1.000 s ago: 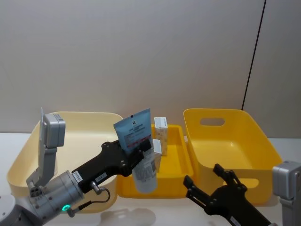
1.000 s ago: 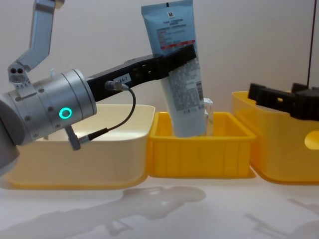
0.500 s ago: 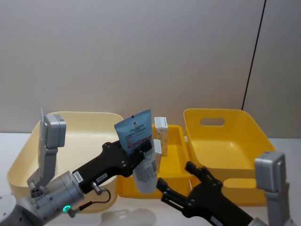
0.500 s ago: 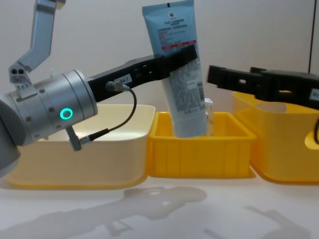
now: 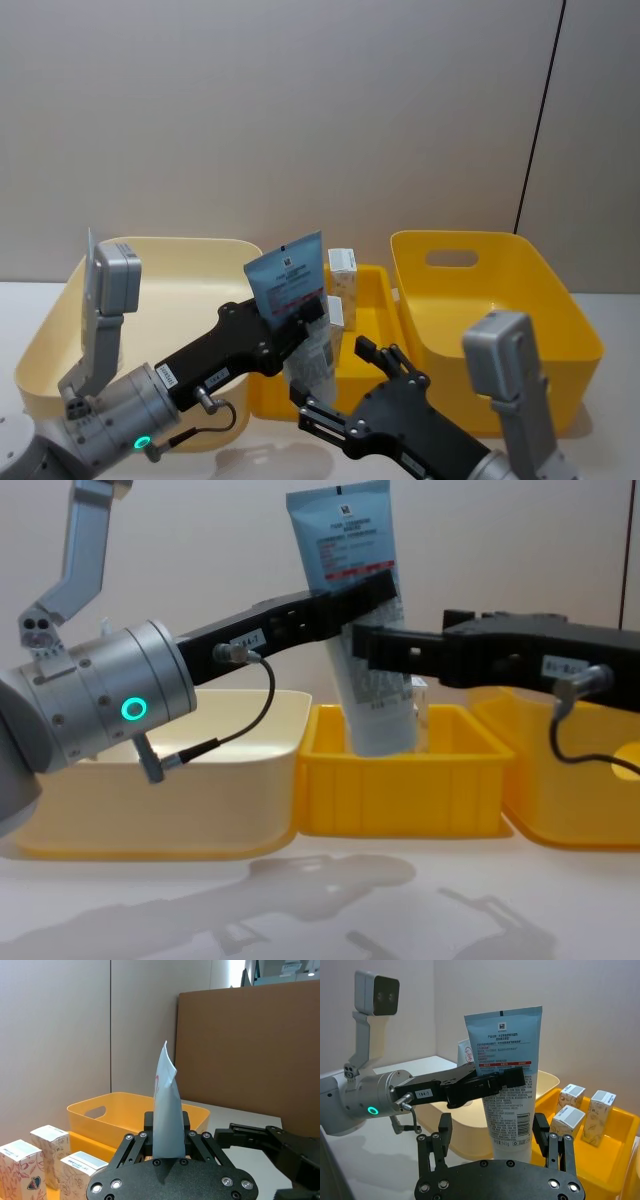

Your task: Bimanual collaborative sorting of washing and personal care products

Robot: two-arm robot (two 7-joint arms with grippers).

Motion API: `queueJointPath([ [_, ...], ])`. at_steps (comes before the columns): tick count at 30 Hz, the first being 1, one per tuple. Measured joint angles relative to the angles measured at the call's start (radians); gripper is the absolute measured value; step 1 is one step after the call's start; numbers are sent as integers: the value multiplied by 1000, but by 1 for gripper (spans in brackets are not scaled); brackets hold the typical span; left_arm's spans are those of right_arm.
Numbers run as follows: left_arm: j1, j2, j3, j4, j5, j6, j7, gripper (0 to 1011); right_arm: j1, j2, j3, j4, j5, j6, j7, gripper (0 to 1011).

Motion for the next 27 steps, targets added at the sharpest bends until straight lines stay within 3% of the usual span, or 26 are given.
queueJointPath([
  [12, 0, 0, 0, 0, 0, 0, 0, 272, 27, -20, -49, 13, -107, 24, -66, 1001],
  [27, 0, 0, 0, 0, 0, 0, 0, 272, 38, -45, -64, 36, -176, 39, -116, 1002],
])
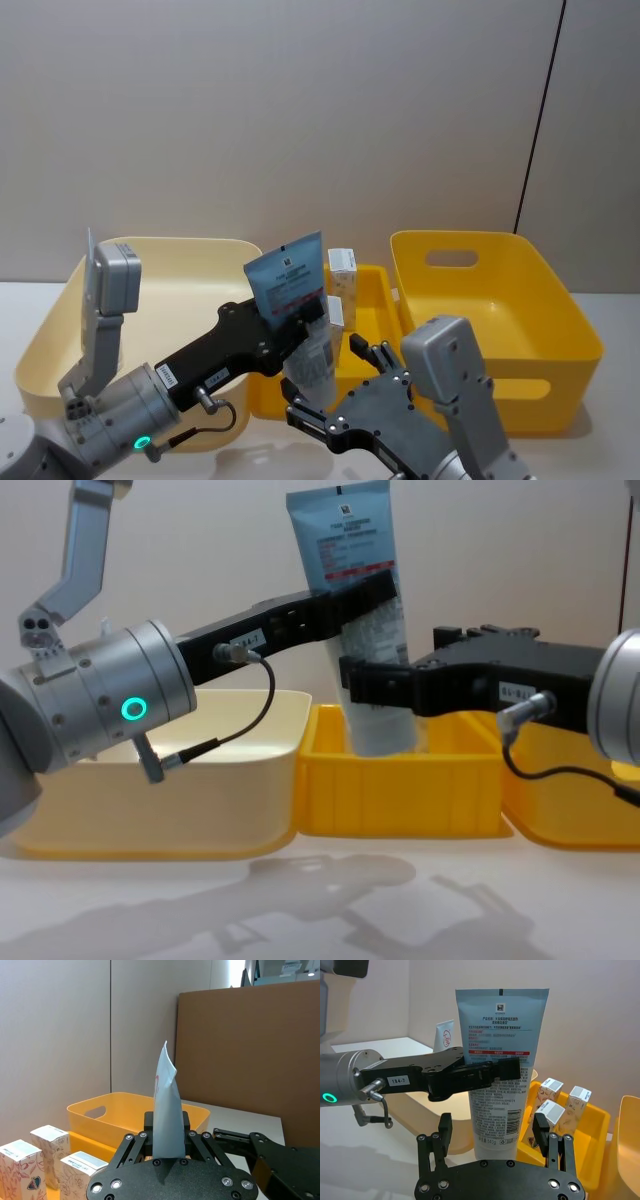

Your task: Bimanual collaborative sorting of washing and personal care products

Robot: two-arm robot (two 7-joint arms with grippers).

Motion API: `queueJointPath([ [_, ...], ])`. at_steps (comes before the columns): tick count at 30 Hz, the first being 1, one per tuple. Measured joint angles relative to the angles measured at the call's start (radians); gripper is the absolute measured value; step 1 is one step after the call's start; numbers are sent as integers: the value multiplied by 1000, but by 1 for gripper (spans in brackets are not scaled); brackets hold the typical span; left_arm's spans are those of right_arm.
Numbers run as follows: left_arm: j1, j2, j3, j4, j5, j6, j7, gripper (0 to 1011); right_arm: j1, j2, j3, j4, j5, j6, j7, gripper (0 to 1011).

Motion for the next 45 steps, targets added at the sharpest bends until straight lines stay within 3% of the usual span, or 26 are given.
queueJointPath([
  [17, 0, 0, 0, 0, 0, 0, 0, 272, 40, -53, -12, 74, -54, -4, -36, 1001],
  [38, 0, 0, 0, 0, 0, 0, 0, 272, 80, -104, -20, 156, -88, -10, -52, 999],
  [45, 0, -1, 0, 0, 0, 0, 0, 272, 85, -110, -21, 166, -93, -11, -53, 864],
])
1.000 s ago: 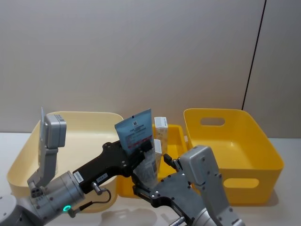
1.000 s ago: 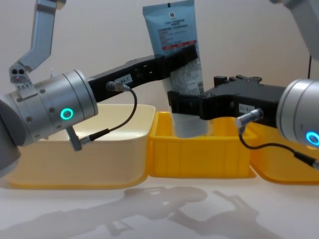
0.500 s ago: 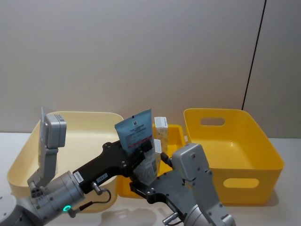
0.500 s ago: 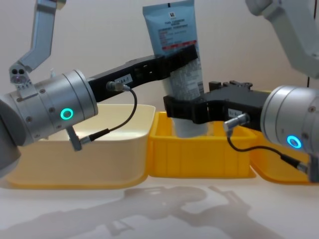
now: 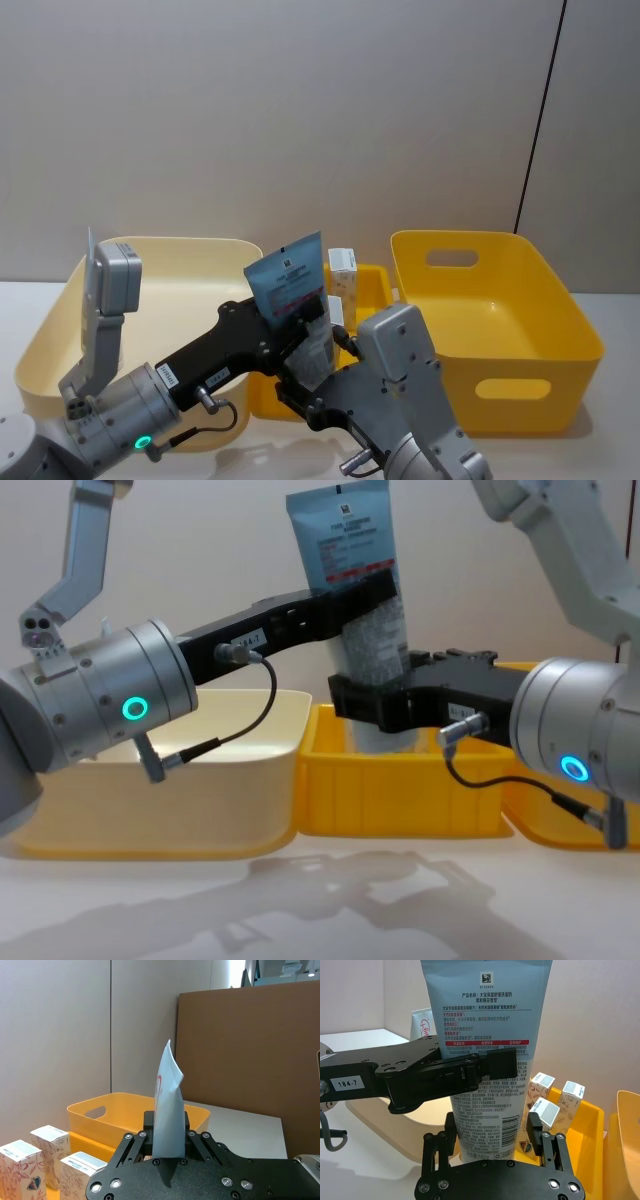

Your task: Bimanual collaborative sorting of washing and personal care products

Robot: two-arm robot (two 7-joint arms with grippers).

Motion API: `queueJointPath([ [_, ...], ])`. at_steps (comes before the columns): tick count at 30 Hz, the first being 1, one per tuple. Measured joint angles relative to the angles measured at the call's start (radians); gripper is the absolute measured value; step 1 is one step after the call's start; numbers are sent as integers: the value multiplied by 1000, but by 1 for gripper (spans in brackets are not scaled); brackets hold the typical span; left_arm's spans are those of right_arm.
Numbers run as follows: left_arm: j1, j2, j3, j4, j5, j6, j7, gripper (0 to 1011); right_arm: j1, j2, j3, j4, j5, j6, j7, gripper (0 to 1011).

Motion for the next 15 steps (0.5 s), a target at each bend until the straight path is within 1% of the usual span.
queueJointPath([
  [2, 0, 0, 0, 0, 0, 0, 0, 272, 1, -2, 0, 2, -1, 0, 0, 814],
  [3, 0, 0, 0, 0, 0, 0, 0, 272, 1, -2, 0, 3, -1, 0, 0, 770],
  [6, 0, 0, 0, 0, 0, 0, 0, 272, 2, -3, -1, 5, -2, 0, -1, 724],
  [15, 0, 1, 0, 0, 0, 0, 0, 271, 4, -6, -1, 9, -4, -1, -2, 665],
])
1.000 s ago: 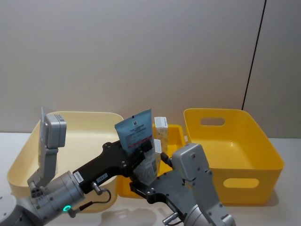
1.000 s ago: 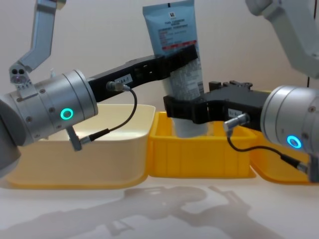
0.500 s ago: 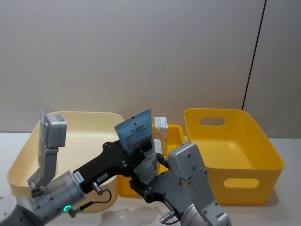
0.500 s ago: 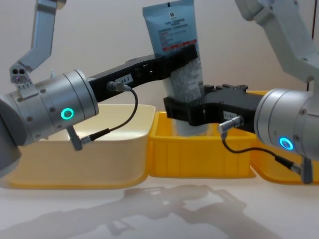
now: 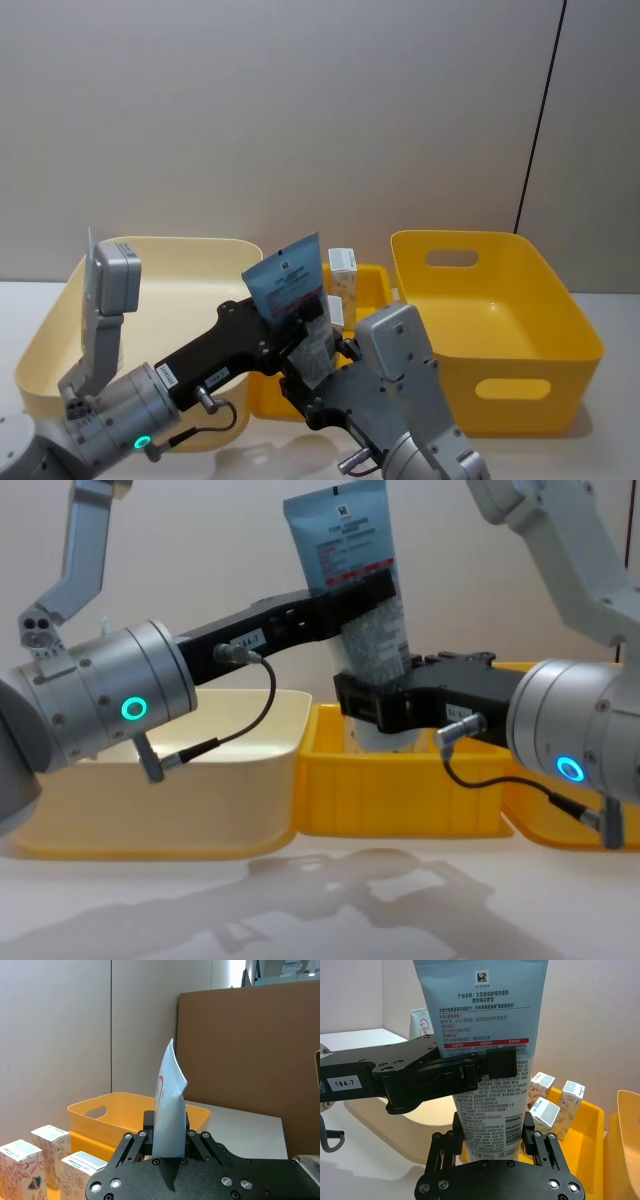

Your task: Bimanual collaborative sorting of washing and personal care products

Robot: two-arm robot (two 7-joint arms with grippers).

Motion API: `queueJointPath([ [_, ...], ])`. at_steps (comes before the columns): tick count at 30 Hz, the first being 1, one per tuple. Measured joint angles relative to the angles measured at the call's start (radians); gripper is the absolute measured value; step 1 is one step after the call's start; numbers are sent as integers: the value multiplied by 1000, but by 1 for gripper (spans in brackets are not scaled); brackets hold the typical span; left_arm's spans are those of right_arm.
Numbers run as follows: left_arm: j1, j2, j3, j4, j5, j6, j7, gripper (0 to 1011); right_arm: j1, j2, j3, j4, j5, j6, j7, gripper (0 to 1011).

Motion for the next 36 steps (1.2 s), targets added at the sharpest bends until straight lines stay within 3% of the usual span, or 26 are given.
queueJointPath([
  [5, 0, 0, 0, 0, 0, 0, 0, 281, 1, -1, 0, 1, -1, 0, -1, 642],
  [11, 0, 0, 0, 0, 0, 0, -1, 396, 1, -1, 0, 2, -1, 0, -1, 607],
  [12, 0, 0, 0, 0, 0, 0, -1, 474, 1, -1, 0, 2, -2, 0, -1, 601],
  [14, 0, 0, 0, 0, 0, 0, -1, 503, 1, -1, 0, 2, -2, 0, -1, 586],
  [15, 0, 0, 0, 0, 0, 0, -1, 573, 1, -1, 0, 2, -2, 0, -1, 579],
  [25, 0, 0, 0, 0, 0, 0, -1, 902, 1, -2, 1, 3, -2, 0, -1, 543],
  [30, 0, 0, 0, 0, 0, 0, -1, 992, -5, 0, 10, 0, -5, -1, -9, 526],
  [36, 0, 0, 0, 0, 0, 0, 0, 1003, -21, 7, 40, -13, -13, -11, -33, 526],
])
